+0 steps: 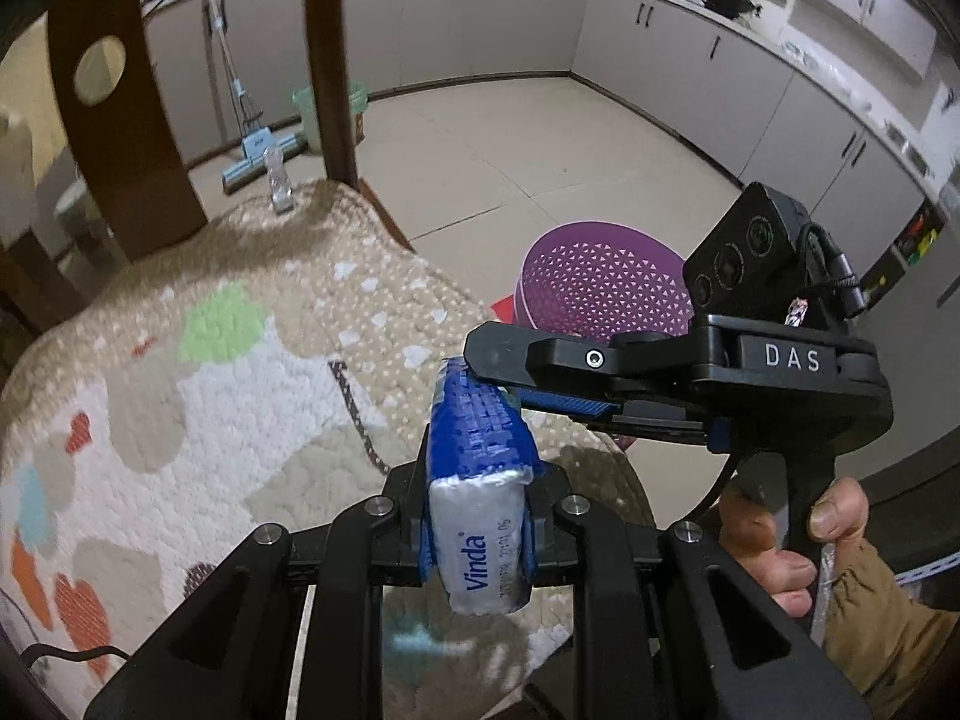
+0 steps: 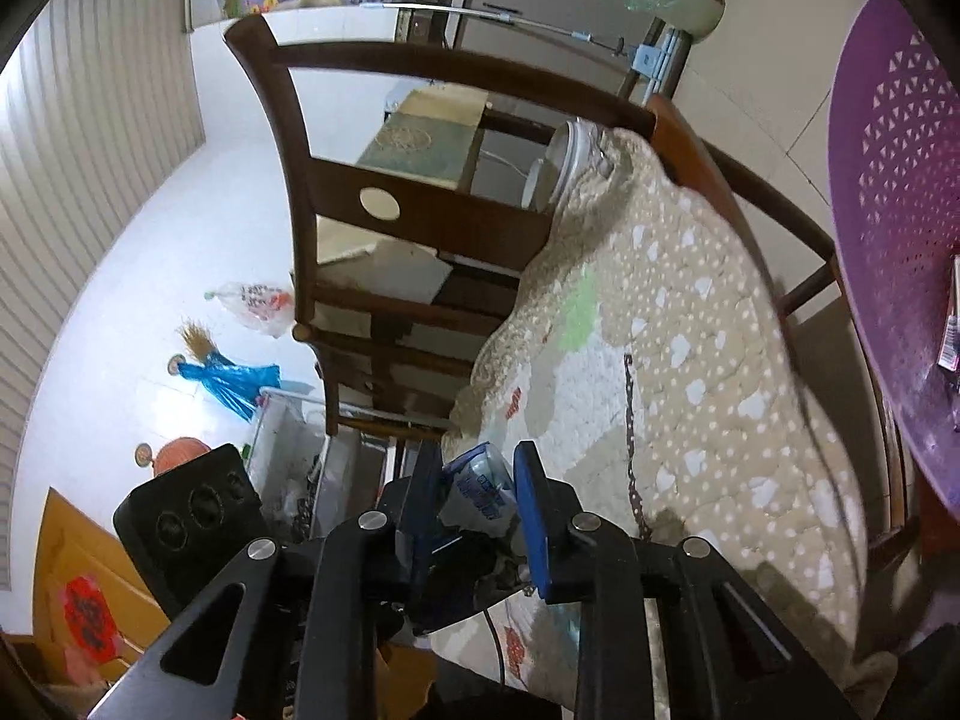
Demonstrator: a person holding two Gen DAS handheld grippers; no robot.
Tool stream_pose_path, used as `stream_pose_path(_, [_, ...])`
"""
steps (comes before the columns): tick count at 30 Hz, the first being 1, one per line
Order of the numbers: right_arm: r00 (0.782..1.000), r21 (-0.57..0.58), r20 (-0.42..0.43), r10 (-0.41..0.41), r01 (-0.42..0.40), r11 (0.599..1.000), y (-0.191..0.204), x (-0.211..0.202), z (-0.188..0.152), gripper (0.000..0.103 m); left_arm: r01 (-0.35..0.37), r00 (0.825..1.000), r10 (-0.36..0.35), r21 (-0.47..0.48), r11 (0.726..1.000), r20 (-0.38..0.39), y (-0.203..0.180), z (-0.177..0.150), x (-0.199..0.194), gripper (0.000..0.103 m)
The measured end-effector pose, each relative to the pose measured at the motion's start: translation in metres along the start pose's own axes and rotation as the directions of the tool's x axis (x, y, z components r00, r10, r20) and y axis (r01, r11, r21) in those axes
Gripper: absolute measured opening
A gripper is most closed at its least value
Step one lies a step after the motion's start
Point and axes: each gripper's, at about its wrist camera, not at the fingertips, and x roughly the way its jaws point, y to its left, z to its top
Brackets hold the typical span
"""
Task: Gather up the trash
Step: 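Carry the tissue pack over the purple basket with the left tool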
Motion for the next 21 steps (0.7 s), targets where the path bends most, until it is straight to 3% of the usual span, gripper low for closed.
stream_pose_path(12, [0.992, 0.003, 0.128, -0.005, 0.005, 1.000, -0.002, -0.048, 0.011, 0.025, -0.062, 0.998, 0.062, 0.177, 0.982, 0.007, -0.052, 0.026, 0.016, 0.019])
stream_pose_path(21, [0.968, 0.058, 0.252, -0.002, -0.013, 0.998, -0.019, -0.099, 0.024, 0.023, -0.099, 0.995, 0.094, 0.321, 0.942, 0.031, -0.098, 0.041, 0.033, 0.020])
